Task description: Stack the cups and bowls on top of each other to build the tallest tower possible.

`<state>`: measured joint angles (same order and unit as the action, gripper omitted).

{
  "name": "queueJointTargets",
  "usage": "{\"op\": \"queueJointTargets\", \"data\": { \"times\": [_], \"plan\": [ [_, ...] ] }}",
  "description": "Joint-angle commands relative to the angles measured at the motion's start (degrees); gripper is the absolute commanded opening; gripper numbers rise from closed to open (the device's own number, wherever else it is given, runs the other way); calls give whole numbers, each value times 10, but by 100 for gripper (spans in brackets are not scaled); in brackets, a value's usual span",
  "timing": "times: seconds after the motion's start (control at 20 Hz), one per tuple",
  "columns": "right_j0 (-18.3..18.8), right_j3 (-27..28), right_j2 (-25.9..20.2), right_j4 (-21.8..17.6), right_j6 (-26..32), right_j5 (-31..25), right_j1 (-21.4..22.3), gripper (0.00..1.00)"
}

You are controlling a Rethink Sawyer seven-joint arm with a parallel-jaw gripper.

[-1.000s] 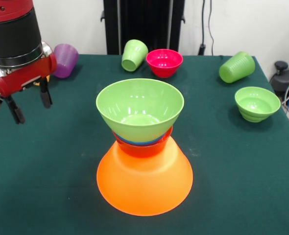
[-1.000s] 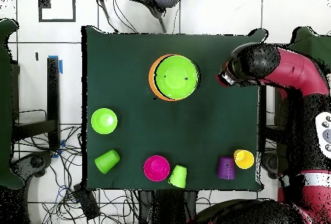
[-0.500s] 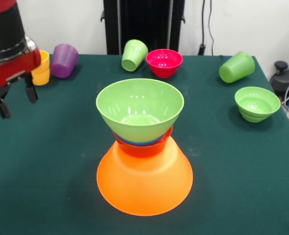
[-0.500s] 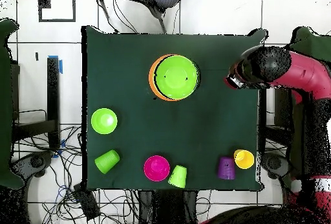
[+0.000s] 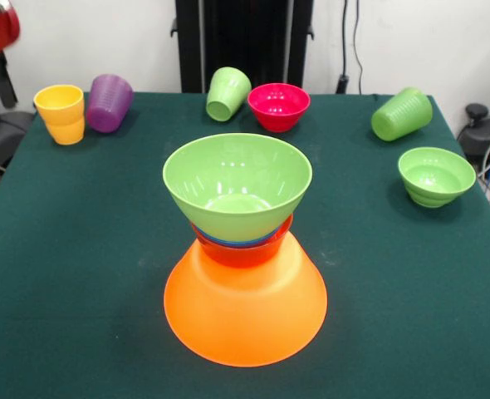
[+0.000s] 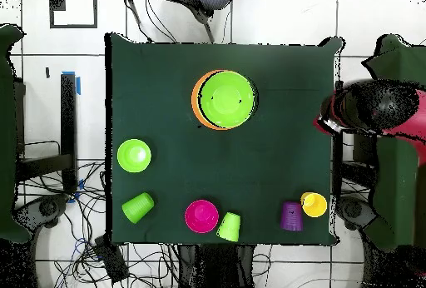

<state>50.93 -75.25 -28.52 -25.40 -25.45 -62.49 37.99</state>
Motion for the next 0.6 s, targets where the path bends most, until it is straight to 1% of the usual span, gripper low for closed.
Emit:
{"op": "queueJointTargets", "data": {
  "times": [0.05, 0.15, 0.25, 0.4, 0.6],
  "plan": [
    [18, -128, -49, -17, 145, -16, 77, 100],
    [20, -138, -53, -18, 140, -14, 88, 100],
    [25, -152, -56, -24, 135, 4, 95, 100],
    [31, -170, -53, -34, 112, 27, 87, 100],
    [27, -191, -36, -53, 74, 46, 78, 100]
  ]
}}
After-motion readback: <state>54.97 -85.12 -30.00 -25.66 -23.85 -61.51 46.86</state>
